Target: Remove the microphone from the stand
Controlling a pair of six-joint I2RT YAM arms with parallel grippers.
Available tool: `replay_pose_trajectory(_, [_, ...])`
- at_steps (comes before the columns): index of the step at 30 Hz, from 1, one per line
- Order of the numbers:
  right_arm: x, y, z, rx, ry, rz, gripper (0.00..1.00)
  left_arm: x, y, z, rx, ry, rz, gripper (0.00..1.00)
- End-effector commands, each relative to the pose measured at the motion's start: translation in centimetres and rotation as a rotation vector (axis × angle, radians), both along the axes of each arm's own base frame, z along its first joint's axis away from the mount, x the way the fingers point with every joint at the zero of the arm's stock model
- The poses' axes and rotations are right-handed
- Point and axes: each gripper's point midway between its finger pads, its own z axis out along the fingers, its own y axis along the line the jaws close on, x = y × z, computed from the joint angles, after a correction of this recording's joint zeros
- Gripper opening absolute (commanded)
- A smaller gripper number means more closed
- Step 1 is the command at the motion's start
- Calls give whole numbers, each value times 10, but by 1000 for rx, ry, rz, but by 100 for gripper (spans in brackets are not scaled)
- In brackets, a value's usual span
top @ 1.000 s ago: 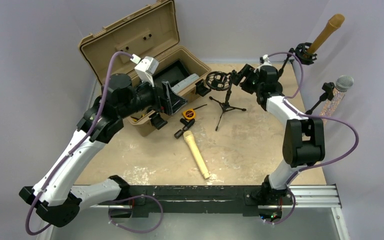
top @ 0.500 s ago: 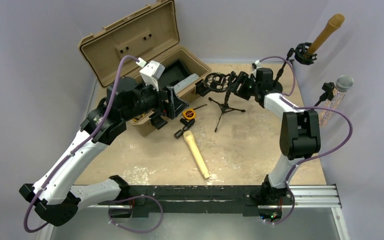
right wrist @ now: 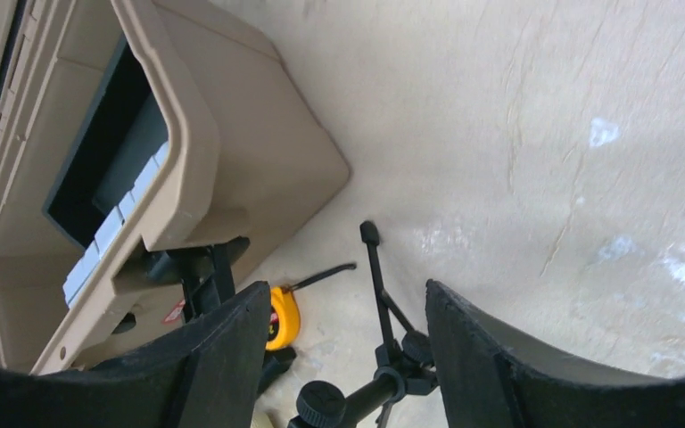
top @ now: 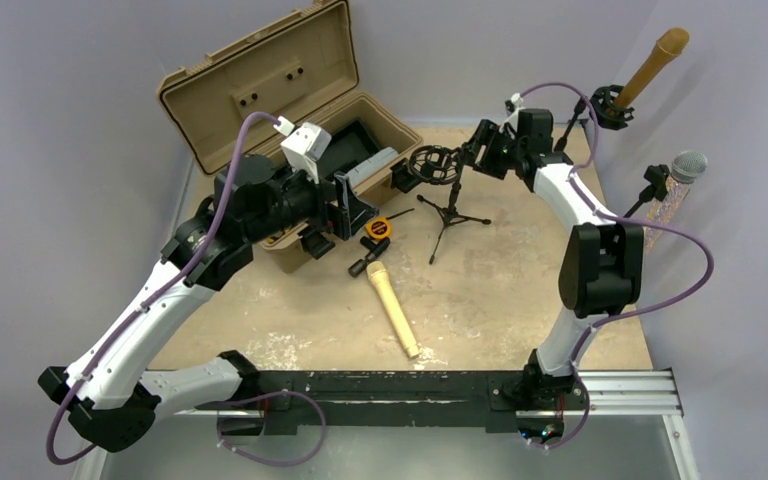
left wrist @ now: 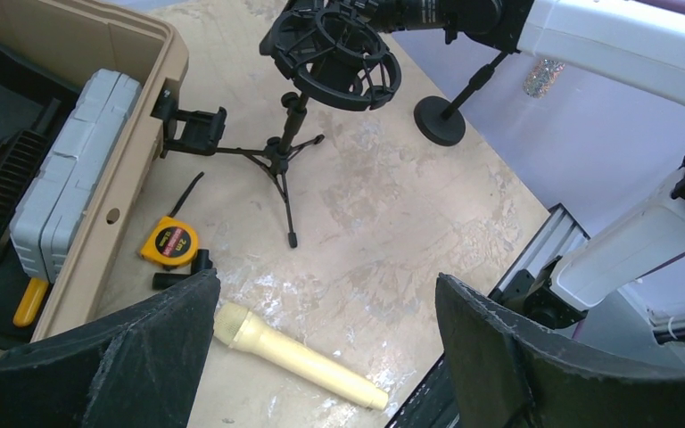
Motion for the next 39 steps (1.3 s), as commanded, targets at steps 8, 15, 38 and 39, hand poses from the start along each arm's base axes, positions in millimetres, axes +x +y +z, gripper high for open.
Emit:
replay_pose_trajectory(8, [-27,-2,-15,-16,100,76,48,-9,2,22,-39,-78,-17,88])
replay_pose_trajectory(15, [-40,6,-24,26,175,112,52,-11,5,25,-45,-88,-13,88])
replay_pose_trajectory(38, [-53,24,-2,142,239,185,49,-12,5,26,-51,-88,-17,88])
replay_pose_trajectory(39, [-55,25,-2,151,245,188,49,-12,5,26,-51,-88,-16,88])
